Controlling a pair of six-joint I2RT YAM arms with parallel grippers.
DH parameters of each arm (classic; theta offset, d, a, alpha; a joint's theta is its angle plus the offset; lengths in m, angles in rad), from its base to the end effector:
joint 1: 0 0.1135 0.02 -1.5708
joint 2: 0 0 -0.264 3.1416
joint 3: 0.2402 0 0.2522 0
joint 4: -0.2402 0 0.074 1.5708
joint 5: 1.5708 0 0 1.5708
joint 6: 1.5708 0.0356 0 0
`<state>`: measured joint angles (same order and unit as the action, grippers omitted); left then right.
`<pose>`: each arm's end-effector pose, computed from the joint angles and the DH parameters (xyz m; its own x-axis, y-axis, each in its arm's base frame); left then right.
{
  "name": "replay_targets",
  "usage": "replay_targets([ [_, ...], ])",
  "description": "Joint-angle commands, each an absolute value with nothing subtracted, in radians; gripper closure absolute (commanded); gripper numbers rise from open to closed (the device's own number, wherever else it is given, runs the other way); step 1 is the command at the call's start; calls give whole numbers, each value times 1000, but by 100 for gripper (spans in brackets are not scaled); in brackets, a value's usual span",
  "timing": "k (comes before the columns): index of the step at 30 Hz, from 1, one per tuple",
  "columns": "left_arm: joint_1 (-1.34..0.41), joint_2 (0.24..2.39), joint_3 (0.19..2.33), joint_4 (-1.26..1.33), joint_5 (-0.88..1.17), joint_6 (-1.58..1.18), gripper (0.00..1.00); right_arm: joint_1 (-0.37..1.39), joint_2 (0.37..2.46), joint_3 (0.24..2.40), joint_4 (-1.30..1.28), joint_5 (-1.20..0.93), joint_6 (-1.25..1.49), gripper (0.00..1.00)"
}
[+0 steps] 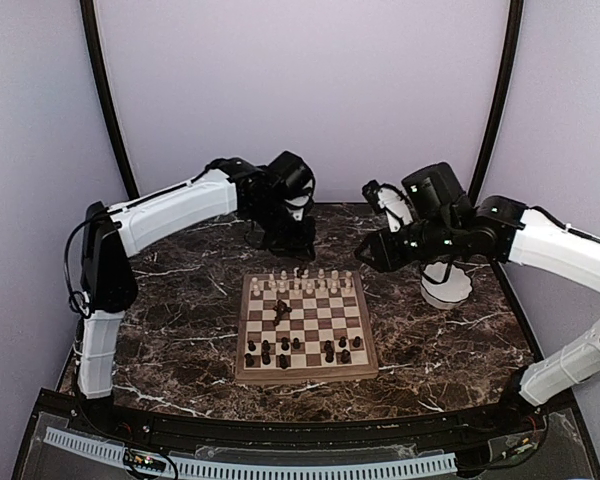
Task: Set up the chess pieces on the board
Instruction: Pick up the queen from the chessboard, then pass from the left arm to the right
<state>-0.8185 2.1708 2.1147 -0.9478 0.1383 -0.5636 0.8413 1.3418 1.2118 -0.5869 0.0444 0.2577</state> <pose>0.3215 -0.3507 0.2854 -0.9006 0.1880 -0.3918 0.3461 0.8555 -0.3852 0.1967 0.2176 0.3264 -0.6076 -0.2976 -0.7364 -0.5870 0.7928 0.1639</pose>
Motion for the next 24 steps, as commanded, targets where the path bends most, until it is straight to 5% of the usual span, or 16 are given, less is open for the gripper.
replay_targets([
  [1,-729,1919,2055,-738,121,-676,94,827,1266,1238,-312,56,343,55],
  [8,-675,1596,1571,-54,216,-921,94,813,1429,1381,-161,-114,442,53],
  [24,-645,1424,1240,254,315,-1141,96,795,1645,1484,75,-471,640,46],
])
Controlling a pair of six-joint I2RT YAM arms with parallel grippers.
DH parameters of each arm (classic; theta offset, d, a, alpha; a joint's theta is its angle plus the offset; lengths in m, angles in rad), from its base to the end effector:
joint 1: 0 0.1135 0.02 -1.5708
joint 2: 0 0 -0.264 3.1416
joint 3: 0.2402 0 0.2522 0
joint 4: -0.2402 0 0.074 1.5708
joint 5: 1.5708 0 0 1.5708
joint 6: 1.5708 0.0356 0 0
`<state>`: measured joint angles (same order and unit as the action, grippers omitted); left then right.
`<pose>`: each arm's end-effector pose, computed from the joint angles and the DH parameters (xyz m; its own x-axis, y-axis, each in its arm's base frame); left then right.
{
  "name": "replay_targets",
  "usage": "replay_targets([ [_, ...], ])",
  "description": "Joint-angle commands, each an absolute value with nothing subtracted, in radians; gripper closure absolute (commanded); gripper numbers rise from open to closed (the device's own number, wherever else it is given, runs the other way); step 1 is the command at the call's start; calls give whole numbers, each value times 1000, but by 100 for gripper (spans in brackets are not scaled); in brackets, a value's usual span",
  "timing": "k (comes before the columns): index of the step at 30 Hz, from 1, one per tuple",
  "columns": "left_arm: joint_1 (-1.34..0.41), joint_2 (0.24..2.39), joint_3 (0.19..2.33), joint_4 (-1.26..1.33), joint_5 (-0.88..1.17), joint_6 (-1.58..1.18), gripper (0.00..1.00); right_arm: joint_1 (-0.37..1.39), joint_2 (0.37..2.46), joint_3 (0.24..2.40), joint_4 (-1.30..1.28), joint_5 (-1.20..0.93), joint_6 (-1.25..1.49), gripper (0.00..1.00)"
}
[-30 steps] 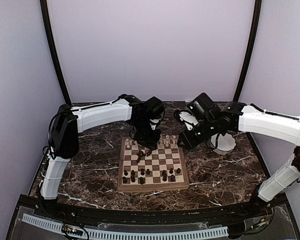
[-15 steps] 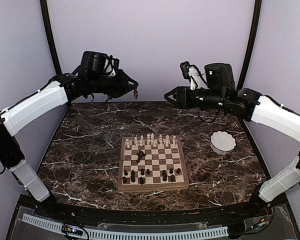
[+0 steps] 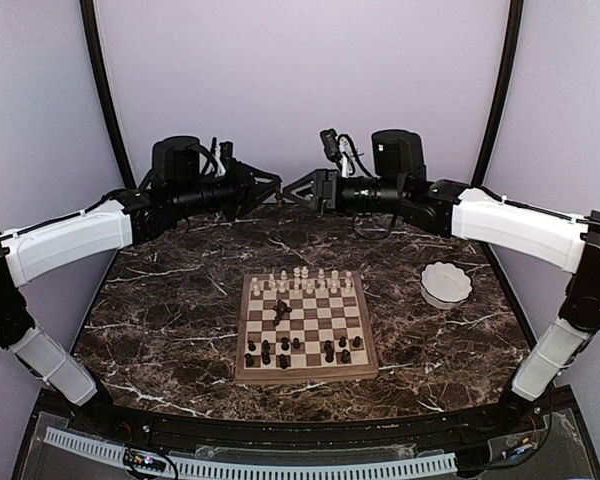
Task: Set up the chess pieces on the board
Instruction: Pass from the left arm to the right
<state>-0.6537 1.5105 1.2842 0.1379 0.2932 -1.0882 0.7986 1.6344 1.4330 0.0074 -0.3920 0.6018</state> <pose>0.2826 -0.2295 0.3710 -0.7507 -0.4932 -0.4397 0.3142 0.3190 -0.8942 0.2649 0.2915 0.3661 -0.6337 0.0992 -0.7672 -0.6852 0.3883 0.6162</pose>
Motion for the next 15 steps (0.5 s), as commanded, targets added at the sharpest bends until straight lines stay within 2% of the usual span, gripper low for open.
replay_targets([
  [1,-642,1416,1232,265,315,-1147,96,795,1650,1492,64,-474,641,46],
  [10,-640,1406,1202,317,332,-1164,96,797,1732,1594,-70,-474,620,46],
  [15,-638,1414,1208,321,340,-1162,96,796,1757,1614,-54,-512,619,52],
])
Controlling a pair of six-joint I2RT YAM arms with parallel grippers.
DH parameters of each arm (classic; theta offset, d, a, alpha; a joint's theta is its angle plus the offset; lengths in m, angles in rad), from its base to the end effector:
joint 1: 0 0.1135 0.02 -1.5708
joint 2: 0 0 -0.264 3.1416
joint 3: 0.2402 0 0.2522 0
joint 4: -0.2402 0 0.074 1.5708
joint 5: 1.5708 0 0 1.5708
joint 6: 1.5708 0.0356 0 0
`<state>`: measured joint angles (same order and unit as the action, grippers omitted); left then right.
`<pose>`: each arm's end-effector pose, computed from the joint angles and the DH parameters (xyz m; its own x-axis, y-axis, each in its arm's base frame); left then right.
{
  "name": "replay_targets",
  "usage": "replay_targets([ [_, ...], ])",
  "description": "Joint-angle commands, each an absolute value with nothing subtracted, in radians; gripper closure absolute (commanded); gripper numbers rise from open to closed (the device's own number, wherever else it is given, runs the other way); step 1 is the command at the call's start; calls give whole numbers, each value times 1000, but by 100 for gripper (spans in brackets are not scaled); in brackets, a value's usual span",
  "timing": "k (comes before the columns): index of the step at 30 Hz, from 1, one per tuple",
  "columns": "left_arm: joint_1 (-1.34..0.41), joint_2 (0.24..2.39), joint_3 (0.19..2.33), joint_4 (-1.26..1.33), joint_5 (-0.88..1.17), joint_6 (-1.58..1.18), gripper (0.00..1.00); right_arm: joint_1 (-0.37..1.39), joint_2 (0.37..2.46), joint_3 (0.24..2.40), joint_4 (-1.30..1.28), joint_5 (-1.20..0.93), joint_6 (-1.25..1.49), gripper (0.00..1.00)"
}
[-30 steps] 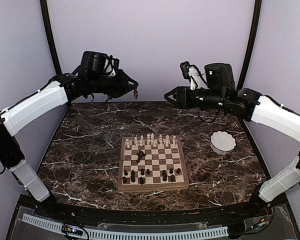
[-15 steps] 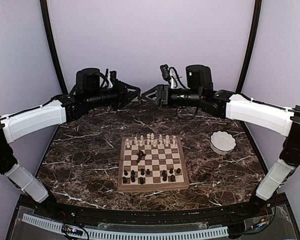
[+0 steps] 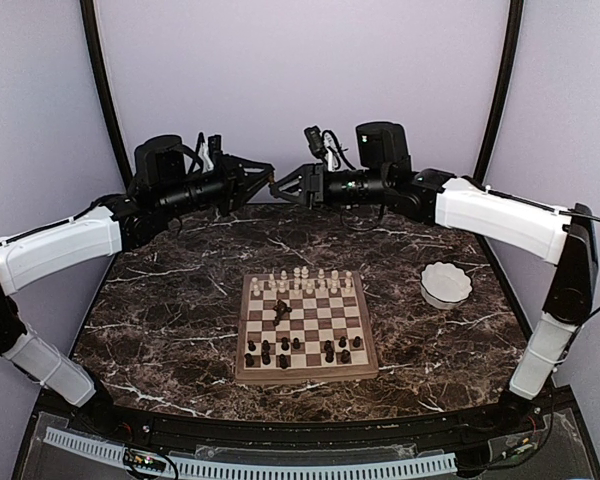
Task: Set up the chess pieces on the board
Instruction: Pass from the left arm to the right
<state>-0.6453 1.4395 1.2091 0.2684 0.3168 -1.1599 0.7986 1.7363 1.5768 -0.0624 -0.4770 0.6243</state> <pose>0.2693 -0.2166 0.3818 -0.7398 -0.5334 -0.4100 0.3555 0.2075 -0.9114 0.2799 0.3108 0.3710 -0.6792 0.0469 -0.7324 -0.6801 0.3348 0.6522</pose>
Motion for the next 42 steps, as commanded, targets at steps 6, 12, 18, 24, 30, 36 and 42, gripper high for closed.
replay_targets([
  [6,-633,1439,1240,311,357,-1153,96,795,1777,1630,-42,-545,609,64],
  [12,-625,1456,1248,309,371,-1155,95,793,1784,1648,-57,-559,586,83],
  [18,-604,1457,1257,263,391,-1127,80,788,1769,1645,-117,-564,537,93],
  [24,-560,1425,1377,-89,464,-809,66,786,1731,1663,-373,-514,363,93],
  [30,-631,1231,1301,-355,383,-105,64,787,1714,1621,-621,-545,214,93],
  [36,-819,1194,1336,-632,121,348,67,787,1691,1561,-681,-644,251,93],
  [42,-984,1205,1313,-633,30,619,68,787,1756,1665,-849,-696,189,94],
])
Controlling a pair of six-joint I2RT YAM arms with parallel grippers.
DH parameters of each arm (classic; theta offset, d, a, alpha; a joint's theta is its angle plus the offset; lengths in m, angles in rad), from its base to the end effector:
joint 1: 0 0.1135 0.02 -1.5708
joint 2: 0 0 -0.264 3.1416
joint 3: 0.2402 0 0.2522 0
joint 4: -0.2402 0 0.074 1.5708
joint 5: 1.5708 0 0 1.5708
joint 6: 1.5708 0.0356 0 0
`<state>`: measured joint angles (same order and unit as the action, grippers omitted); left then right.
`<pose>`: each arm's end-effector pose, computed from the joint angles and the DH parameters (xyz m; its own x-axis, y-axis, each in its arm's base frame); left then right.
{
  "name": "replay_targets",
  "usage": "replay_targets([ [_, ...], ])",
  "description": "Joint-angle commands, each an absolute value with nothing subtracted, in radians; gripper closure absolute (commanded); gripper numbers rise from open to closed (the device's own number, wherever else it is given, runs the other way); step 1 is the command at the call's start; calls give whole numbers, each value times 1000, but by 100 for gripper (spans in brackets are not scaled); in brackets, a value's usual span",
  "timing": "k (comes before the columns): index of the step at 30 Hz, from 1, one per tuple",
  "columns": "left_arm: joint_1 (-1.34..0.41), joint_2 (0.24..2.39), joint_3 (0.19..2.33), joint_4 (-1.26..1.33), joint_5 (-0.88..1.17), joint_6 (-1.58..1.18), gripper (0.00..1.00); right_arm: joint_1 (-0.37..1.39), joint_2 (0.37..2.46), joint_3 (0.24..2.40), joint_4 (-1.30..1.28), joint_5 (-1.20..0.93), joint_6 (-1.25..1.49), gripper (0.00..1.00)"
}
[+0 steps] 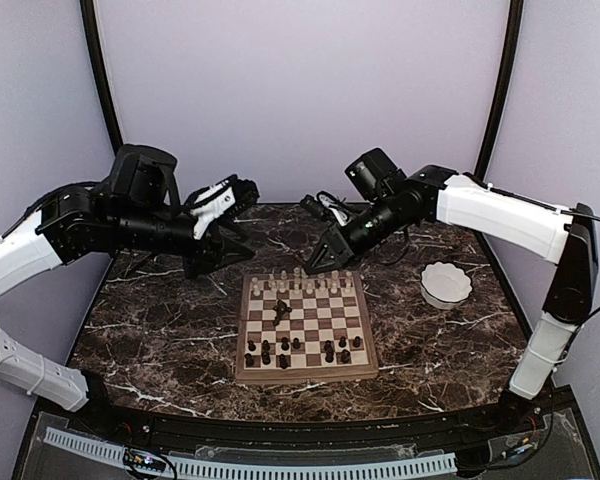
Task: Set up the chess pieces on the board
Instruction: Pass from the left arm to the right
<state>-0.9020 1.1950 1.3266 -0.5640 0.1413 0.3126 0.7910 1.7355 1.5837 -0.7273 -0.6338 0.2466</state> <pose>0.1556 -0.2050 0.4049 0.0160 0.4708 -0.8821 0.8945 0.3875 0.2231 0.2522 0.2850 0.3171 -0.7299 -0.4583 -0.5072 -0.6810 0.4227 0.5980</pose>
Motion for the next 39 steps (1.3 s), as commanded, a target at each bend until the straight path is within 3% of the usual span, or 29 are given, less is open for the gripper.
replay_targets([
  [1,-1016,1223,1309,-608,1,644,68,787,1763,1679,-863,-700,182,94],
  [13,-1104,1387,1284,-353,-116,851,66,786,1742,1646,-880,-749,169,94],
  [22,-1114,1459,1257,-270,-157,892,62,785,1708,1604,-870,-789,166,94],
  [31,-1123,1486,1215,-226,-222,965,63,786,1685,1585,-868,-817,167,94],
  [35,-1123,1488,1199,-202,-245,977,67,785,1678,1579,-867,-827,169,93],
  [39,-1124,1507,1195,-169,-290,989,80,785,1676,1579,-865,-840,173,93],
])
